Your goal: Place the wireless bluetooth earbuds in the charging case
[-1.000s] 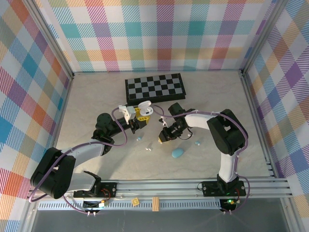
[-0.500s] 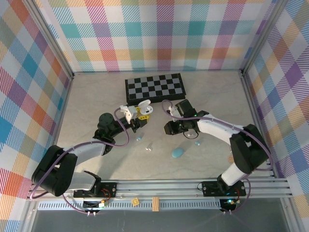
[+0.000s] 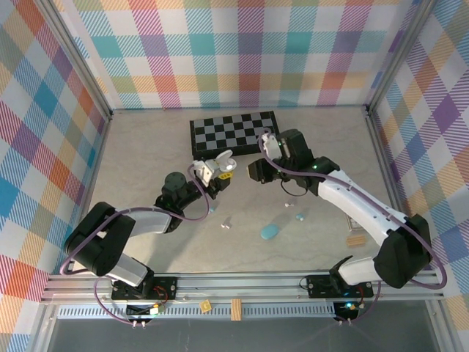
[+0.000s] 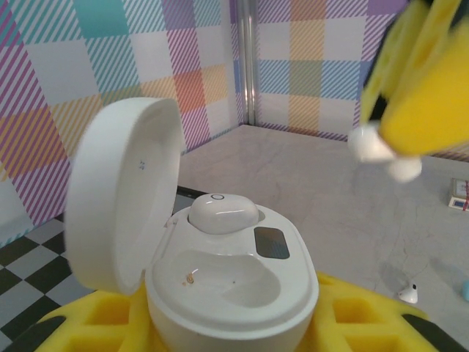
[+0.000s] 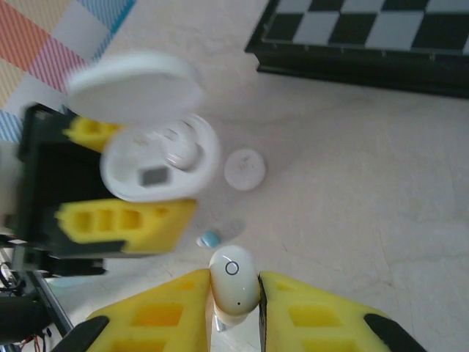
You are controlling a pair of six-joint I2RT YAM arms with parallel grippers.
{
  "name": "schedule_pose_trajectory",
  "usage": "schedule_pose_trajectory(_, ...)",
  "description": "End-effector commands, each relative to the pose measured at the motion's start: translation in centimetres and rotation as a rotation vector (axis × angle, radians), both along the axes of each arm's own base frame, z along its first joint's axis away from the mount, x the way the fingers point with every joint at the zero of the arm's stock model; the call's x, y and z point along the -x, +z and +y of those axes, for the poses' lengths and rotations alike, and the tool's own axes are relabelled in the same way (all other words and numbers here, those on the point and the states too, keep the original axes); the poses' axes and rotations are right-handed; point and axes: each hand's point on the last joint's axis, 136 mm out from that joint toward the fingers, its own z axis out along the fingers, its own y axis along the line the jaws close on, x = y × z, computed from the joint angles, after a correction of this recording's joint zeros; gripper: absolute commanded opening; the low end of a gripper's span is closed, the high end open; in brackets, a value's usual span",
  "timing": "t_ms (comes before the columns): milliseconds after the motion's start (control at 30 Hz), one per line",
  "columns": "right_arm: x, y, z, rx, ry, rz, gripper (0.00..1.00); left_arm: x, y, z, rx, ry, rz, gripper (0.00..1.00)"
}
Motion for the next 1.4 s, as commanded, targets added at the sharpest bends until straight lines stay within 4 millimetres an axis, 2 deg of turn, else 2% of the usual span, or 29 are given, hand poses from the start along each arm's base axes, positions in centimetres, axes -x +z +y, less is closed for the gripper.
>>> schedule_pose_trajectory(0, 0.3, 1.7, 0.6, 0.012, 0.041, -0.036, 0.23, -0.2, 2.6, -1.1, 0.031, -0.007, -0.100, 0.37)
schedule_pose_trajectory(200, -0.7, 3.9, 2.8, -0.015, 0.085, -0.085, 0.23, -0.1, 2.3, -2.3, 0.028, -0.024, -0.100, 0.37)
schedule_pose_trajectory(300, -1.1, 4.1, 3.7, -0.013, 0.102, -0.095, 0.23, -0.1, 2.4, -2.7, 0.033, -0.034, -0.100, 0.37)
schedule_pose_trajectory(900, -1.2, 1.4, 5.4, 0.030, 0.136, -0.045, 0.24, 0.2, 3.1, -3.6, 0.064, -0.060, -0.117, 0.37)
schedule_pose_trajectory(1067, -1.2, 0.7, 5.0, 0.054, 0.121, -0.039, 0.24, 0.1, 3.4, -3.3, 0.067, -0.042, -0.118, 0.37)
schedule_pose_trajectory(1367, -1.1, 0.9, 4.4, 0.071, 0.099, -0.051, 0.24, 0.0, 3.3, -3.0, 0.068, -0.023, -0.119, 0.37)
